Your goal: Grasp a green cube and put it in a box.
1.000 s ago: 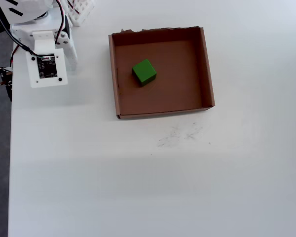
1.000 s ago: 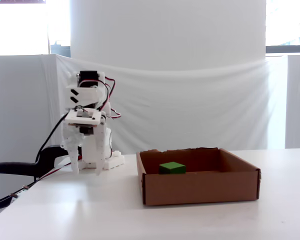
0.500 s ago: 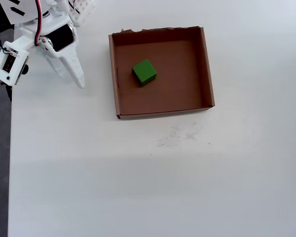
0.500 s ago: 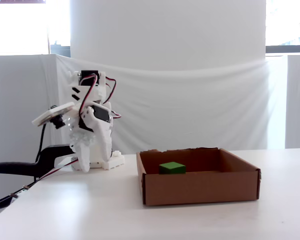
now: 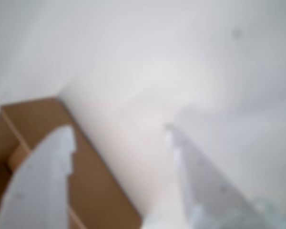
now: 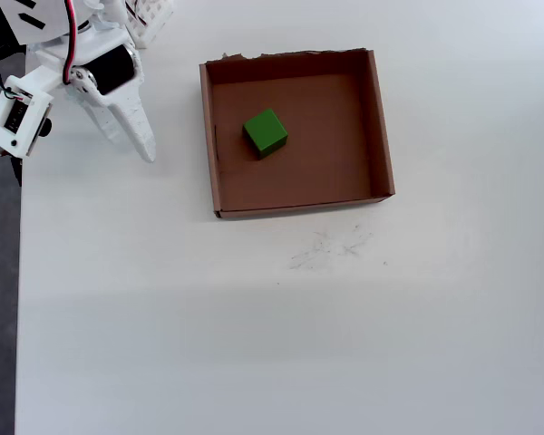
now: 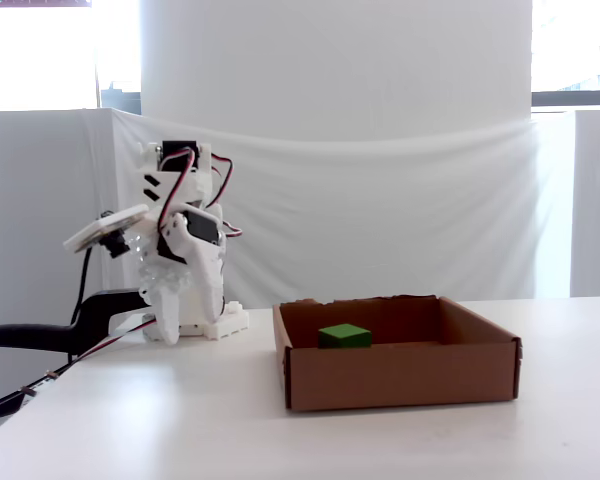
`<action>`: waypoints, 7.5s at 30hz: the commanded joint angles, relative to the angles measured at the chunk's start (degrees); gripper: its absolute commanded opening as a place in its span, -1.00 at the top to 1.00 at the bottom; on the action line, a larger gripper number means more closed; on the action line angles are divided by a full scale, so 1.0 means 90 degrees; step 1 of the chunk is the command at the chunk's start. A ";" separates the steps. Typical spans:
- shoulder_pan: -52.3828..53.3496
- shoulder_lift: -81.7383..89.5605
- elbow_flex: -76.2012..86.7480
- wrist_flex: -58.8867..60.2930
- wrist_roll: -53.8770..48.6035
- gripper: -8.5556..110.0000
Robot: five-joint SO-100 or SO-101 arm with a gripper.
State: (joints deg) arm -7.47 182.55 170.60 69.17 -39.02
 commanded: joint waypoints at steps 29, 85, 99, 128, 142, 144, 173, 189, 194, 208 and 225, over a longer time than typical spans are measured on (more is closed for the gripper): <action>-0.0342 -0.0020 -0.0029 0.0020 0.0039 0.45; 0.0664 -0.0244 -0.0039 -0.0264 -0.6377 0.74; 0.1572 -0.0010 -0.0029 -0.0020 -0.6191 0.68; 0.0889 -0.0010 -0.0029 -0.0586 -0.5586 0.71; 0.0762 -0.0010 -0.0029 0.0049 -0.5332 0.62; 0.0674 -0.0010 -0.0029 0.0049 -0.5254 0.62; 0.0557 -0.0020 -0.0029 0.0264 -0.3105 0.50; 0.0557 -0.0020 -0.0029 0.0264 -0.3105 0.50; 0.0557 -0.0020 -0.0029 0.0264 -0.3105 0.50; 0.0557 -0.0020 -0.0029 0.0264 -0.3105 0.50; 0.0557 -0.0020 -0.0029 0.0264 -0.3105 0.50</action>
State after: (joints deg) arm -2.29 182.81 170.68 70.93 -67.24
